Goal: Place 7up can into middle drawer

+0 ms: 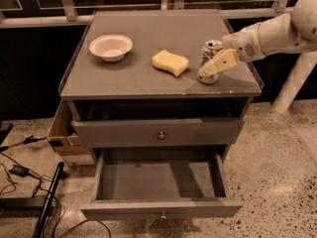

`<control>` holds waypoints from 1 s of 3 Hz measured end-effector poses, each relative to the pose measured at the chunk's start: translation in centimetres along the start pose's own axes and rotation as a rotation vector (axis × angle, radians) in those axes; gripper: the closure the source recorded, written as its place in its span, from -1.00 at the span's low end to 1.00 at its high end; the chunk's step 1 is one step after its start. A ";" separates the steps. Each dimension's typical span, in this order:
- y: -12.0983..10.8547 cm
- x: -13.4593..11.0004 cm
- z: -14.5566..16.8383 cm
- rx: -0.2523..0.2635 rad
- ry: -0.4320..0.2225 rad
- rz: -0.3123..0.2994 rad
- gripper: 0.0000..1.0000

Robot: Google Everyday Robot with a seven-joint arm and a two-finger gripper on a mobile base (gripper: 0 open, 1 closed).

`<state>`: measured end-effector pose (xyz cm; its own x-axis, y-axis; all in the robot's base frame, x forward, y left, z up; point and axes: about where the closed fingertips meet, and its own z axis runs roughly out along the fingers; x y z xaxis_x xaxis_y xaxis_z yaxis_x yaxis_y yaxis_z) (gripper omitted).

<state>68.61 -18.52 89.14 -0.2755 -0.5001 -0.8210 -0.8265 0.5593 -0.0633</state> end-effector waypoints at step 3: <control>0.0 -0.2 1.5 0.015 -0.050 -0.017 -0.15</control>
Offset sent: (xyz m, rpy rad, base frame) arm 0.0044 0.0079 -0.0066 0.0233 -0.0348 0.0028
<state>69.33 -17.45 88.43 -0.2357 -0.4761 -0.8472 -0.8234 0.5609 -0.0862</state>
